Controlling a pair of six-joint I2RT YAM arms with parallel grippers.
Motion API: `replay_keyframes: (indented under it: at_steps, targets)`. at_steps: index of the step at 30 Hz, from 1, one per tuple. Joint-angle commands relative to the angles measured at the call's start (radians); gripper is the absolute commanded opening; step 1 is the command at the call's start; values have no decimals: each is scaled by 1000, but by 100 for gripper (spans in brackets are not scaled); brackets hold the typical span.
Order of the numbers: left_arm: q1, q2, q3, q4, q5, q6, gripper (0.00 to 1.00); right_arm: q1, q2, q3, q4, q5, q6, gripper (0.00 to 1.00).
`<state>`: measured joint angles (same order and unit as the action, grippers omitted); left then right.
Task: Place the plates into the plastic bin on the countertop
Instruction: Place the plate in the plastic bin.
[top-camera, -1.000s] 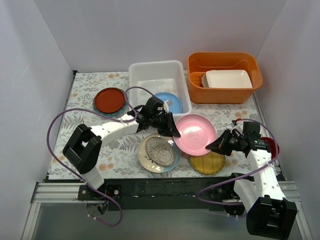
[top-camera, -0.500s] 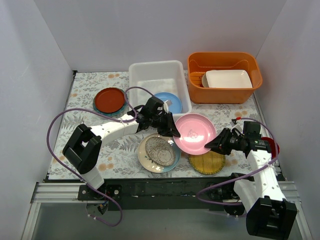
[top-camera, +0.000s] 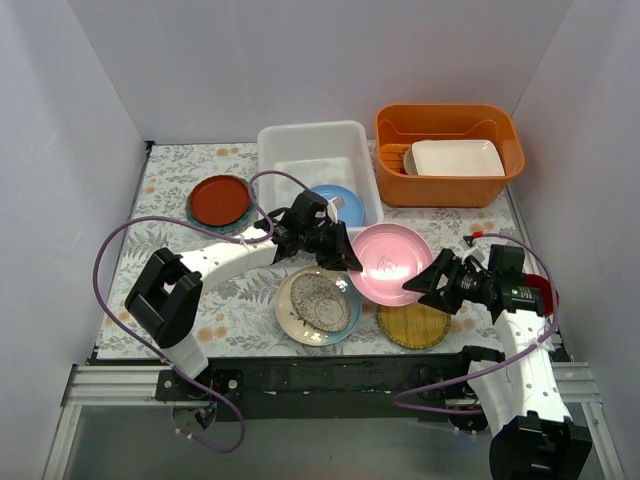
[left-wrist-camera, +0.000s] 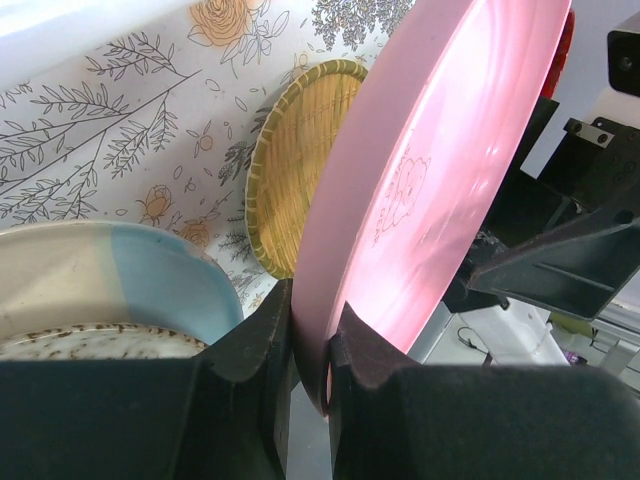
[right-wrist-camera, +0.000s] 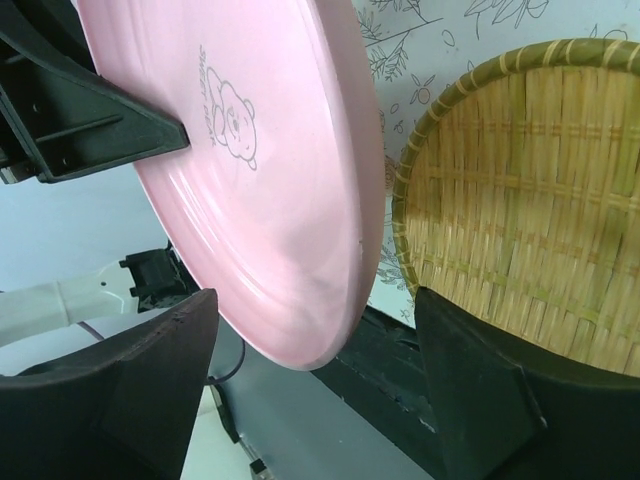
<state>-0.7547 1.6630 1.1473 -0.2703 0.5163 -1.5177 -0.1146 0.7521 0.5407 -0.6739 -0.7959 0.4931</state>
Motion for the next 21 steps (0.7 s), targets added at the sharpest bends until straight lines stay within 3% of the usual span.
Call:
replay_keyframes:
  at_steps: [1, 9, 21]
  targets:
    - [0, -32, 48, 8, 8, 1, 0, 4, -10, 15, 4, -20, -17, 89]
    - [-2, -26, 83, -46, -25, 28, 0, 4, -14, 34, -4, -13, -22, 92]
    - [11, 70, 282, -250, -157, 117, 0, 3, -45, 76, -42, 21, -51, 98]
